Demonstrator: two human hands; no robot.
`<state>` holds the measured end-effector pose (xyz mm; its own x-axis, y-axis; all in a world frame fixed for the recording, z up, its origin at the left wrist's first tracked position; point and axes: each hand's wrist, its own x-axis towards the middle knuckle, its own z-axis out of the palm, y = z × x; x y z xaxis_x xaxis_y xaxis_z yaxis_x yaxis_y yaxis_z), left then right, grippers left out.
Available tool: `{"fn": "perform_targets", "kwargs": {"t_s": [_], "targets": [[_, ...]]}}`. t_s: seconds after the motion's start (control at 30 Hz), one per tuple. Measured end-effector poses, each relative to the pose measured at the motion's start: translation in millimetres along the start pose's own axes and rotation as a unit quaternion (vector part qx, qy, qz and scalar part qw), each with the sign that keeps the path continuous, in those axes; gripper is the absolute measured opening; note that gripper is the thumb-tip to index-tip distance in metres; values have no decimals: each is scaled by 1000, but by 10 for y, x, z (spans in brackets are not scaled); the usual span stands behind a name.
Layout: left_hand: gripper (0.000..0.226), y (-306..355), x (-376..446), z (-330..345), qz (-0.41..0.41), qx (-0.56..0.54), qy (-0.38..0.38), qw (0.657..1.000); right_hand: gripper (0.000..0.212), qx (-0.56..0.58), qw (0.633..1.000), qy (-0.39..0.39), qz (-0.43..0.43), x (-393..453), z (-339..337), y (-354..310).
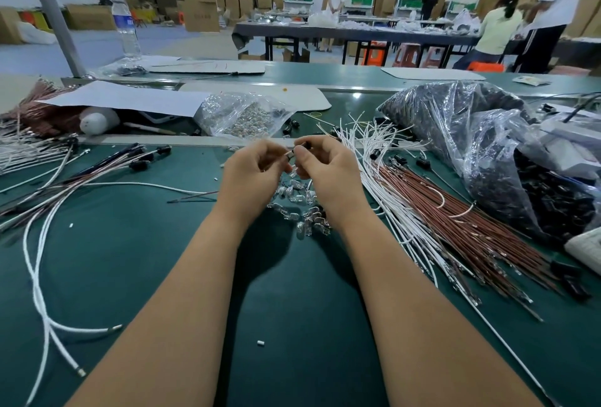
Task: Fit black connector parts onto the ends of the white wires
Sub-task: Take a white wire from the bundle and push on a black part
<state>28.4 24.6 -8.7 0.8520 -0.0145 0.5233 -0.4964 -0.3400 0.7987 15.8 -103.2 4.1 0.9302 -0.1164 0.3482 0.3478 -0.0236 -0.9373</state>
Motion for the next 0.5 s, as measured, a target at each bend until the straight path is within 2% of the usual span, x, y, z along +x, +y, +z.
{"fn": "perform_targets", "kwargs": {"t_s": [0.1,0.27,0.4,0.5], "targets": [[2,-1,-4,-26,2,1,19,1000,8,30,999,13,20,1,9,30],[5,21,-17,8,23,12,37,999,5,-5,1000,7,15,0,26,101],[8,-4,-8,24,18,5,44,999,14,23,999,-2,35,-17,43,112],[7,-11,-7,42,15,5,47,999,10,49,998,-1,45,-31,64,123]]}}
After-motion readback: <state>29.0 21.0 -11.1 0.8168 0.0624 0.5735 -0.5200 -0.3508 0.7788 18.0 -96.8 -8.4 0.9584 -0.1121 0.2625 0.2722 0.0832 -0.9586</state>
